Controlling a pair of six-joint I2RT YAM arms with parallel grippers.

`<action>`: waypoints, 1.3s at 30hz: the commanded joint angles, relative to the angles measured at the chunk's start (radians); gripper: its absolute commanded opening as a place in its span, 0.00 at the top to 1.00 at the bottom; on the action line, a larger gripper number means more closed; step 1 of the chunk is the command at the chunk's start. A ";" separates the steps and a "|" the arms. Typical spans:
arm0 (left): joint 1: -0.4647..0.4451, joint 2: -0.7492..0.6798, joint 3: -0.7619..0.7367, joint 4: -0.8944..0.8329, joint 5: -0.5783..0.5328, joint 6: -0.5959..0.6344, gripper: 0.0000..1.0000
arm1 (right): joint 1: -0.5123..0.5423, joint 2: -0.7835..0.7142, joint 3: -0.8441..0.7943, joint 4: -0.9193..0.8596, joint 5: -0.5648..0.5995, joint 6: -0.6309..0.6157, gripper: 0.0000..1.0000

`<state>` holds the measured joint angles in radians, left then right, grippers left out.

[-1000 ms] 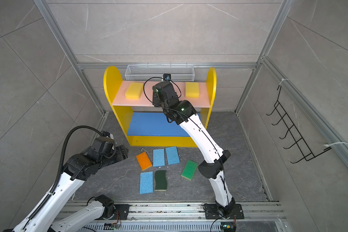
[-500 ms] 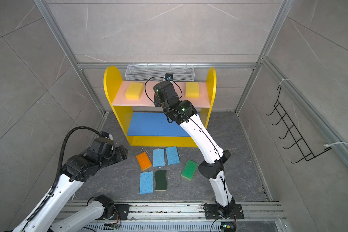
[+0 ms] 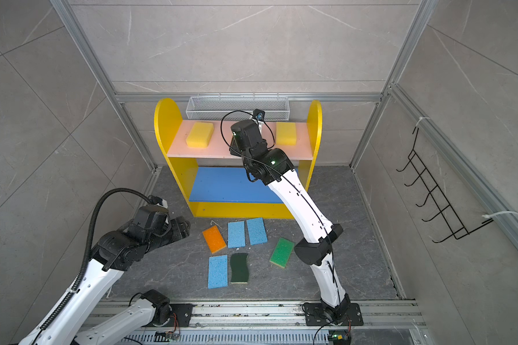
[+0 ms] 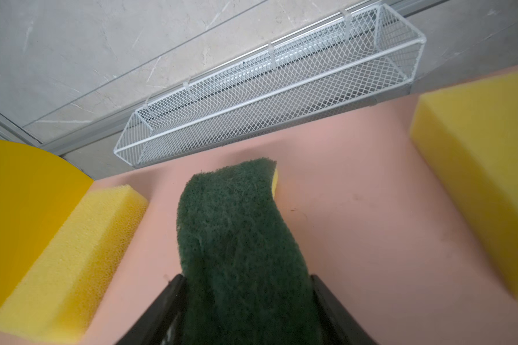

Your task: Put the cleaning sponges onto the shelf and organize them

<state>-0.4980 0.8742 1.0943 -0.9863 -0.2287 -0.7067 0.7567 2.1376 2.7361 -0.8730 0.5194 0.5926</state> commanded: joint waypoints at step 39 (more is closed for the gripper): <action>0.006 -0.090 -0.026 -0.036 0.019 -0.057 0.25 | -0.003 -0.293 -0.320 0.019 -0.102 -0.230 0.31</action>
<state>-0.4980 0.7952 1.0679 -1.0115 -0.2234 -0.7502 0.7567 1.8378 2.4252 -0.8436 0.4366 0.4313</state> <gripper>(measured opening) 0.747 0.699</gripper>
